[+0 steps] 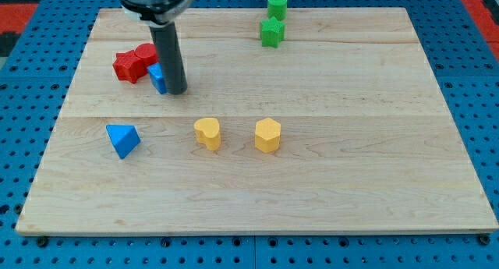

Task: Move the blue triangle into the red star

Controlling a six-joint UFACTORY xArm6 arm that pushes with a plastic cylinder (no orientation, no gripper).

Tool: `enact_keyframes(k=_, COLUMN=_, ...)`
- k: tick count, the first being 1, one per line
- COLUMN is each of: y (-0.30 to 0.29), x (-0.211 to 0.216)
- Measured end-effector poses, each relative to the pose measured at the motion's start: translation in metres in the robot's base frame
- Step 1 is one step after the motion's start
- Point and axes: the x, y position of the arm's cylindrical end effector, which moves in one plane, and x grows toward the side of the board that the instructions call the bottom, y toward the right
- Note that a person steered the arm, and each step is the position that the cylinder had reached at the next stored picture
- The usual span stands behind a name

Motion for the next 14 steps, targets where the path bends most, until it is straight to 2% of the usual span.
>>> enact_keyframes(k=1, y=-0.002, x=0.002)
enact_keyframes(k=3, y=0.005, x=0.125)
enact_keyframes(k=4, y=-0.01, x=0.152)
enact_keyframes(k=5, y=-0.084, x=0.116)
enact_keyframes(k=6, y=-0.116, x=0.079)
enact_keyframes(k=7, y=-0.097, x=0.064)
enact_keyframes(k=8, y=-0.063, x=0.073)
enact_keyframes(k=10, y=-0.081, x=0.033)
enact_keyframes(k=14, y=-0.061, x=0.003)
